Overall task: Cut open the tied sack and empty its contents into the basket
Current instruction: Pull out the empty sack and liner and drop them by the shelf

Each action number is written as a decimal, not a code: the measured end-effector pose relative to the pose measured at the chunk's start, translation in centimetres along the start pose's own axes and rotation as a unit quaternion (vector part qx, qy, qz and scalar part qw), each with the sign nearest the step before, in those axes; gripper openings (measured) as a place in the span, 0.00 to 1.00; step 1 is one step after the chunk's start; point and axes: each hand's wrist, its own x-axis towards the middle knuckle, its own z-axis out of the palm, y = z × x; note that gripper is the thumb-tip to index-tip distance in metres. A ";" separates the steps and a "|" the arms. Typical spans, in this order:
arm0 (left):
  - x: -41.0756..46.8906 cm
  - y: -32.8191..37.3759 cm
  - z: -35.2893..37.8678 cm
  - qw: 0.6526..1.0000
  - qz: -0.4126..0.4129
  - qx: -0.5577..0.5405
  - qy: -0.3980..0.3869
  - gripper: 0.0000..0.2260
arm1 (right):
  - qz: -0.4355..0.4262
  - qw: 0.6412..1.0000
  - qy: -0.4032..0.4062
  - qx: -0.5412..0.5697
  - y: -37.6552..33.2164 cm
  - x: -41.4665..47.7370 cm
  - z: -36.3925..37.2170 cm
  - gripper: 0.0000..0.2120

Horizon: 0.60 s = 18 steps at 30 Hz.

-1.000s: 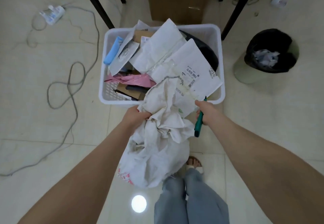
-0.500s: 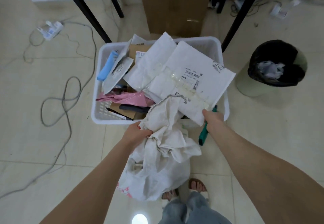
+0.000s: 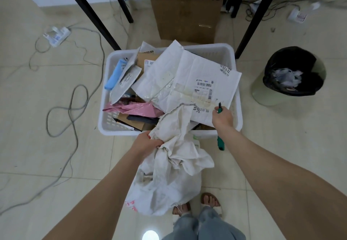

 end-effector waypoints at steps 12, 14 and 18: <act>-10.9 3.7 -3.0 0.999 0.032 -0.011 0.015 0.14 | -0.226 0.932 -0.280 -0.044 -8.7 -14.8 -5.3 0.32; -13.3 4.7 -4.2 0.999 0.043 -0.003 0.029 0.14 | -0.227 0.908 -0.329 -0.123 -9.8 -17.2 -5.8 0.36; -17.8 6.3 -6.9 0.995 0.093 -0.002 0.030 0.10 | -0.233 0.882 -0.359 -0.197 -12.0 -21.6 -6.4 0.39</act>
